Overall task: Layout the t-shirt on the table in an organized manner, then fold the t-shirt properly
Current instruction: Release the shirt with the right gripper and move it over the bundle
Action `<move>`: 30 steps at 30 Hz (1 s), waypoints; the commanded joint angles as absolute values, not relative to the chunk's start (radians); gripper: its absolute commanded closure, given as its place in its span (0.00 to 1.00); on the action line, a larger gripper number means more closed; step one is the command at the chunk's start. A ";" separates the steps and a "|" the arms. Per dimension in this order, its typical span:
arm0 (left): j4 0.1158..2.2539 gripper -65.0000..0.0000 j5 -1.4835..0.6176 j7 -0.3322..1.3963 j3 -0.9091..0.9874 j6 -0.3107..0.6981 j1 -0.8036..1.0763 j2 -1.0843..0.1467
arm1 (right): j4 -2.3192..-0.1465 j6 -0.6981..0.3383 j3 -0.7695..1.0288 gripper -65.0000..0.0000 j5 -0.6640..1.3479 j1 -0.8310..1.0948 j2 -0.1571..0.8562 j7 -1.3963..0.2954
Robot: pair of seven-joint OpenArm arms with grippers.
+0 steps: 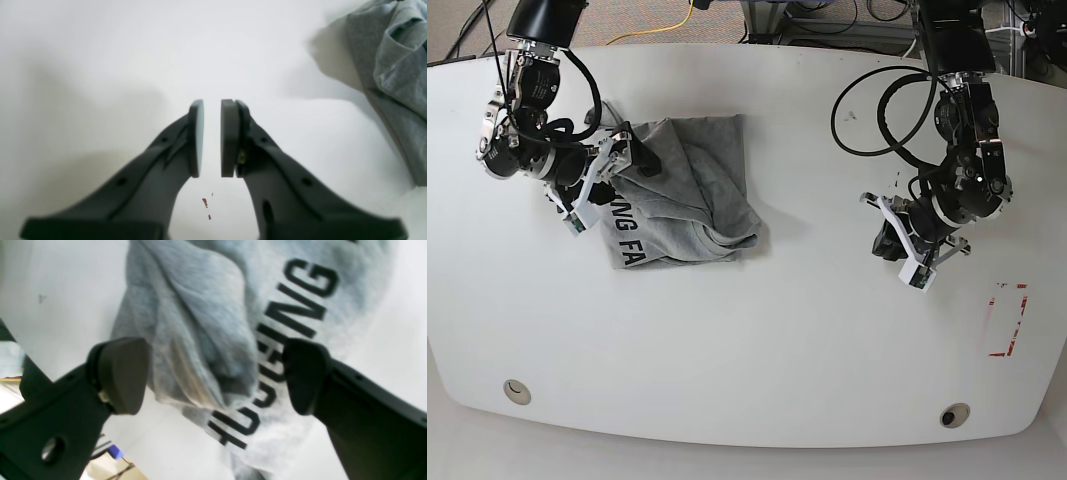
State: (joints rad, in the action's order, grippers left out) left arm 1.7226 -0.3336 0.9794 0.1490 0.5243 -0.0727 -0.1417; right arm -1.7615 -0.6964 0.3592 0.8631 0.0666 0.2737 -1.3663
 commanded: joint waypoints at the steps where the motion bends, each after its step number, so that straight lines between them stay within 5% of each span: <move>1: 1.739 0.87 -0.343 0.960 0.151 0.527 -0.091 -0.147 | -1.808 -0.698 0.360 0.06 0.917 0.084 0.265 -1.348; 30: 1.761 0.87 -0.344 0.963 0.143 0.539 -0.071 -0.150 | -1.965 -0.698 0.150 0.06 1.104 0.174 0.231 -1.348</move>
